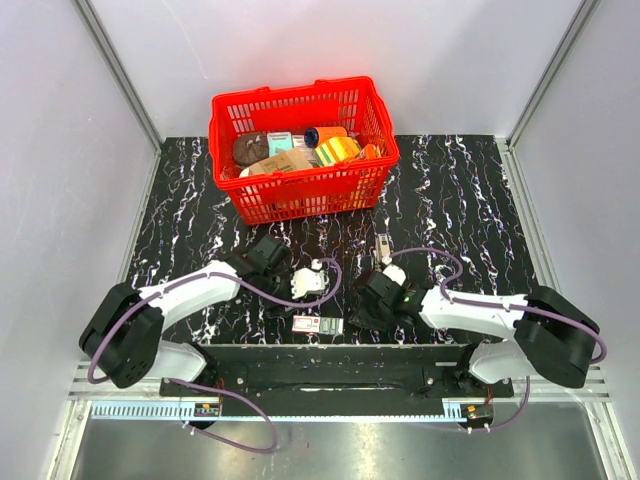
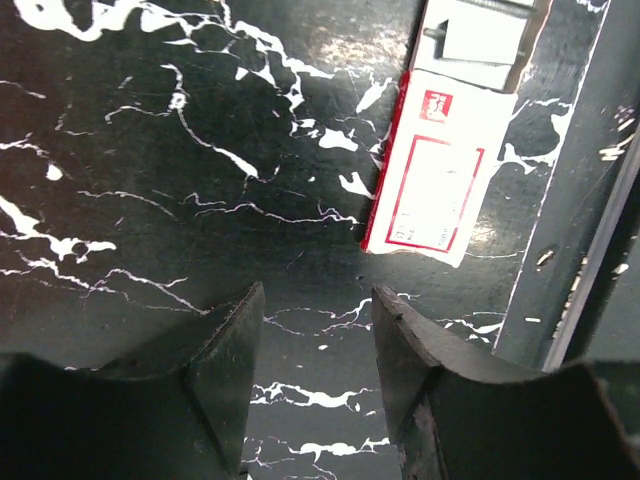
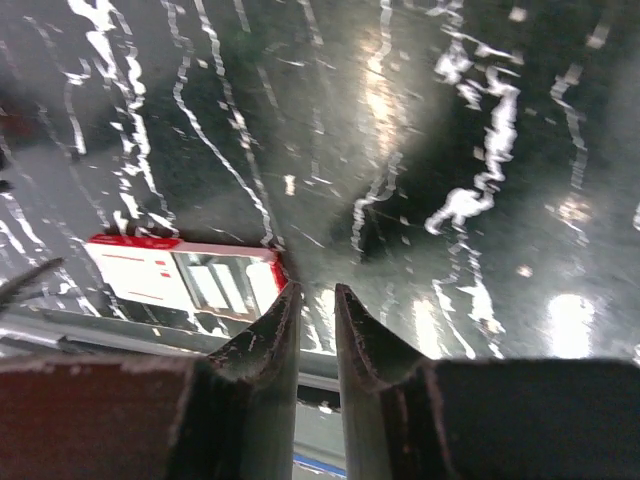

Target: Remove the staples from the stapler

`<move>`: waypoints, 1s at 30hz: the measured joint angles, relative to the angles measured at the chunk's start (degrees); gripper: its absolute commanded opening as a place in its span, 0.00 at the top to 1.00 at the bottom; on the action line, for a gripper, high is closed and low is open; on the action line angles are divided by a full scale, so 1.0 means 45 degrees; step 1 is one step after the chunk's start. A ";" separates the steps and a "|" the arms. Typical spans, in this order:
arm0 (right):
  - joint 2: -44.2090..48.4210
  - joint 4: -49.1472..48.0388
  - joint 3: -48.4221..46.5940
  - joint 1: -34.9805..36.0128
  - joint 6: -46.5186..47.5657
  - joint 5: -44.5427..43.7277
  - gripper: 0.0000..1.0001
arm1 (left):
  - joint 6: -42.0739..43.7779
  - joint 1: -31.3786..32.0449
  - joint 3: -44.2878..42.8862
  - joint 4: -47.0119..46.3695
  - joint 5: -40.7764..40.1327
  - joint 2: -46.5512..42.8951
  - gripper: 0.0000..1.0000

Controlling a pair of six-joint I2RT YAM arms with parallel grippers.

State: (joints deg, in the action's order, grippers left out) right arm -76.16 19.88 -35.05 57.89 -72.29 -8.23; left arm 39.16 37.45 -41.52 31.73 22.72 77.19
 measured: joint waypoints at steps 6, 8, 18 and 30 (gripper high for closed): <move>-0.0923 -0.1622 0.0034 -0.0287 0.0039 0.0719 0.75 | 0.0364 0.0797 0.0675 -0.0461 -0.0801 0.0228 0.49; -0.1117 -0.1948 0.0097 -0.0296 0.0039 0.0879 0.76 | 0.0413 0.1025 0.0767 -0.0568 -0.0971 0.0306 0.49; -0.1219 -0.2939 0.0466 -0.0316 -0.0029 0.1404 0.80 | 0.0223 0.1481 0.0811 -0.1171 -0.1171 0.0359 0.50; -0.2059 -0.4143 0.0321 -0.0321 -0.0107 0.2176 0.84 | -0.0330 0.1666 0.0811 -0.1515 -0.1166 0.0437 0.50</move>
State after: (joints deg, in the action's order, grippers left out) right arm -85.43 1.23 -33.61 56.45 -72.77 1.56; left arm 37.67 44.95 -37.87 24.91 17.47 79.15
